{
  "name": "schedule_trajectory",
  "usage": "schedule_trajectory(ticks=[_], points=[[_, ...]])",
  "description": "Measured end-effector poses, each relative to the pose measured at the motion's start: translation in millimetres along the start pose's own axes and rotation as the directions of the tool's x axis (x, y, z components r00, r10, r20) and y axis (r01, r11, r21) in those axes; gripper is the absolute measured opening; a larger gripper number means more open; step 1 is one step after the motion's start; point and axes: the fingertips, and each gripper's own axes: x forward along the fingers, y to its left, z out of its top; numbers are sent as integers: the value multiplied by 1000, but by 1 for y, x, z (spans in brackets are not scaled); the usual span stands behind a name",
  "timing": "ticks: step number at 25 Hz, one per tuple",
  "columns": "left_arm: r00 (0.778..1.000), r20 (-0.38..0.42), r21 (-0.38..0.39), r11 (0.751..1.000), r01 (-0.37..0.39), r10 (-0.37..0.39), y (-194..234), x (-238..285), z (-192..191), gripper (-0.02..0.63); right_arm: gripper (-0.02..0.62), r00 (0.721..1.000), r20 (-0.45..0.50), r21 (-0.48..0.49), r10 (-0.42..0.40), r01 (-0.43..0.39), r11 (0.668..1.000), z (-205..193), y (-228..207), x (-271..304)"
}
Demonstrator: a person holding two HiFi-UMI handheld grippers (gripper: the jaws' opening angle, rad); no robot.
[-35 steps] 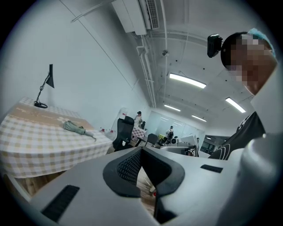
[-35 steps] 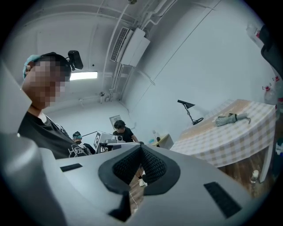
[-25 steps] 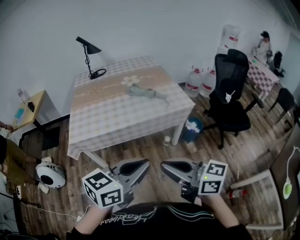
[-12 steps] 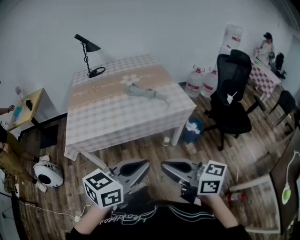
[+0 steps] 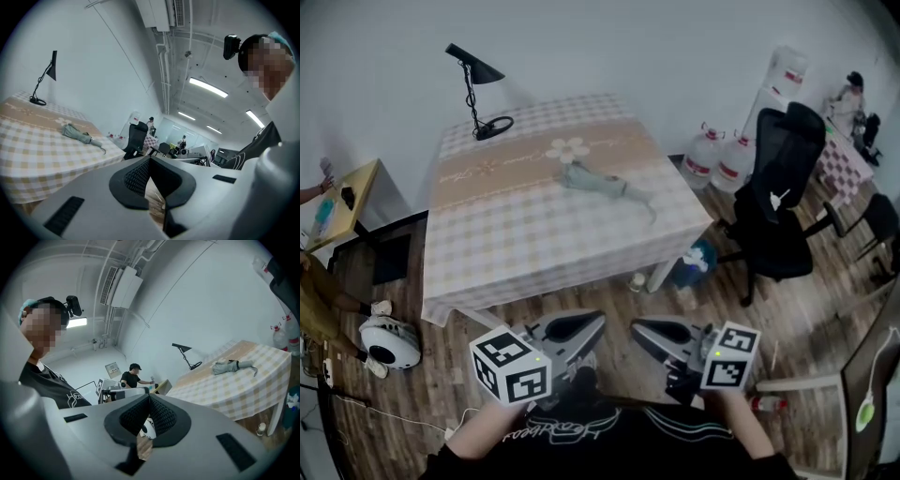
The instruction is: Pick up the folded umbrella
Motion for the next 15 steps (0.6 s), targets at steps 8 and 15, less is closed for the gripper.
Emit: schedule_trajectory(ticks=[8, 15], points=[[999, -25, -49, 999, -23, 22, 100, 19, 41, -3, 12, 1000, -19, 54, -3, 4, 999, 39, -73, 71], [999, -9, -86, 996, -39, 39, 186, 29, 80, -3, 12, 998, -48, 62, -31, 34, 998, 78, -130, 128]])
